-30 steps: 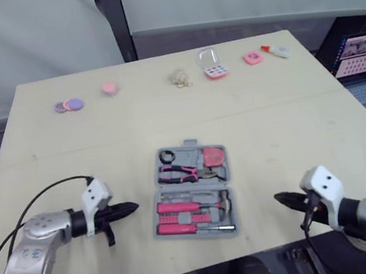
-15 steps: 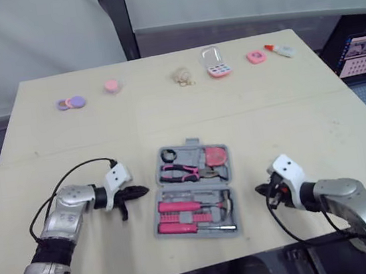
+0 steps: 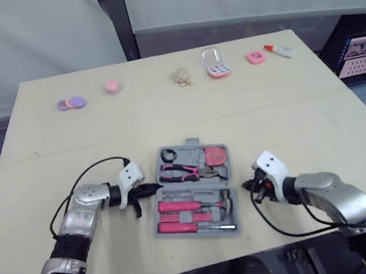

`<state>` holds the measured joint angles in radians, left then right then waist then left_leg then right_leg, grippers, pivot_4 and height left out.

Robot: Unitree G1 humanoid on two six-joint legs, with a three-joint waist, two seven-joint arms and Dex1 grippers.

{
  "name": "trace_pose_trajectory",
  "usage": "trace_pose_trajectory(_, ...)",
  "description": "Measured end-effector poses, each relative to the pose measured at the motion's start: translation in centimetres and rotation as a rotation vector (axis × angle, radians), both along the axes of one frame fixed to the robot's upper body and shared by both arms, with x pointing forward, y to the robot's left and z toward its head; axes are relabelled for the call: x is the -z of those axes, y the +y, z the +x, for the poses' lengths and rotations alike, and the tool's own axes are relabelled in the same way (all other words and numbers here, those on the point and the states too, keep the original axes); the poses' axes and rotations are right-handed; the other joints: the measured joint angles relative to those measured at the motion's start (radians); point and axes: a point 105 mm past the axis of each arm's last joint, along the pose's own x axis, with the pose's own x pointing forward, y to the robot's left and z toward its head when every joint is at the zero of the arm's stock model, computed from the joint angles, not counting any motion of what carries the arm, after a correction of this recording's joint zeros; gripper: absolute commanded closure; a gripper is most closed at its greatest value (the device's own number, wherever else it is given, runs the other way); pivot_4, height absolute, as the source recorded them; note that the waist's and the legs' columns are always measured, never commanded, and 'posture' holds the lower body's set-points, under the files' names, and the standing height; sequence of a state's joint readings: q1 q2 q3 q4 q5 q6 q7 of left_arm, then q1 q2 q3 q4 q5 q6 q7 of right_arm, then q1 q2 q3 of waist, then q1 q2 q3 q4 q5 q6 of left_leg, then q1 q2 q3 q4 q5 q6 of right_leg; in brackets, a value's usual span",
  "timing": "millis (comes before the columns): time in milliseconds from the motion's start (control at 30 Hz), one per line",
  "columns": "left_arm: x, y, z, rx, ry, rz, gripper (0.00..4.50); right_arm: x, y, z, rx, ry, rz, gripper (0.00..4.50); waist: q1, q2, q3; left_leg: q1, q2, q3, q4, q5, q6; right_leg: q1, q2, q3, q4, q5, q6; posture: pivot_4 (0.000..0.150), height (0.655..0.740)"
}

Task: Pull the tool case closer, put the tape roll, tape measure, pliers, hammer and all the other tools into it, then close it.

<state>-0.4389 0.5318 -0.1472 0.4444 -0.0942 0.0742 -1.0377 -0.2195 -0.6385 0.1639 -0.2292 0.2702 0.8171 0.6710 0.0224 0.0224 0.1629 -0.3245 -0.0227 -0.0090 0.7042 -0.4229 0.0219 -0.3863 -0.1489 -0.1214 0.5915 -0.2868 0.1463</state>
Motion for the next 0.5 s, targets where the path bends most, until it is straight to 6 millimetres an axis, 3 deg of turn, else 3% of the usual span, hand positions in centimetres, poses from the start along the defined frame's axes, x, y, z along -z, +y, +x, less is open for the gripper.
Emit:
trace_pose_trajectory(200,0.0,-0.5,0.2,0.007,-0.012,0.007,4.5,-0.2,1.4,0.9,-0.031,-0.022,0.014,4.44,0.002,0.0,0.0,0.0,-0.001,-0.001,0.001,0.0,0.0,0.001,0.0,0.0,0.0,0.0,0.0,0.15,0.74)
trace_pose_trajectory(500,0.1,-1.3,-0.3,0.007,0.006,-0.01,4.5,-0.1,1.5,1.0,-0.042,-0.024,0.0,4.44,-0.001,0.001,0.0,-0.002,-0.001,-0.004,0.003,0.0,0.0,0.0,0.0,-0.002,0.0,0.0,0.0,0.15,0.74)
